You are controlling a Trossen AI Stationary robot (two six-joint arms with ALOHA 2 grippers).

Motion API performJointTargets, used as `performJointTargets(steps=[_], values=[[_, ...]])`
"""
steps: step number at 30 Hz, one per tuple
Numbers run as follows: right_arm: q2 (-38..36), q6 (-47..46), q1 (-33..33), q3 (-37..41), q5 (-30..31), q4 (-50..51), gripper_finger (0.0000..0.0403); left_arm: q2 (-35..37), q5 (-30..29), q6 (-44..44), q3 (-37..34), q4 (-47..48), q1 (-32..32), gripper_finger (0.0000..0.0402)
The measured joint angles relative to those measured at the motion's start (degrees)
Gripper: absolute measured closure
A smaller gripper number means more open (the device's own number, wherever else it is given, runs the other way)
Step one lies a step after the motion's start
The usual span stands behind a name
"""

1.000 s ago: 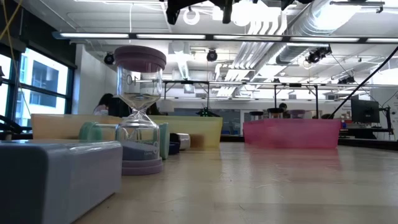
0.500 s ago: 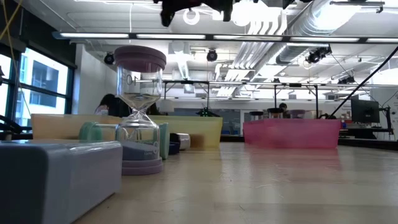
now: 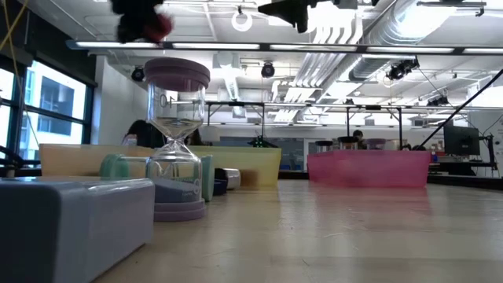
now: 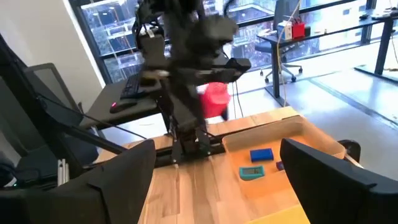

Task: Pick & Place Office items
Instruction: Put the right pink charger adapter into the yellow bin

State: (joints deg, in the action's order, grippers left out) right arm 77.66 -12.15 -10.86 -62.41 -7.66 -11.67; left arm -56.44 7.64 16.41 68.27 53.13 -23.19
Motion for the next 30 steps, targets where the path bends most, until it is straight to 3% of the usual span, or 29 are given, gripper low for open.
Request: performJointTargets(steps=[3, 13, 20, 30], values=[[0.92, 0.40, -0.02, -0.02, 0.11, -0.48, 0.0069, 1.36, -3.79, 1.05, 0.00, 8.88, -3.81, 0.0259], [1.08, -0.02, -0.91, -0.02, 0.24, -0.36, 0.0072, -1.69, 5.64, 1.15, -0.02, 8.34, -8.71, 0.0259], [1.04, -1.38, -0.38, -0.02, 0.08, -0.47, 0.0073, -12.92, 10.46, -1.20, 1.60, 5.41, -8.74, 0.0259], [1.04, -1.47, 0.59, -0.02, 0.03, -0.51, 0.0073, -31.45, 10.26, -9.60, 14.24, 5.68, -8.04, 0.0259]])
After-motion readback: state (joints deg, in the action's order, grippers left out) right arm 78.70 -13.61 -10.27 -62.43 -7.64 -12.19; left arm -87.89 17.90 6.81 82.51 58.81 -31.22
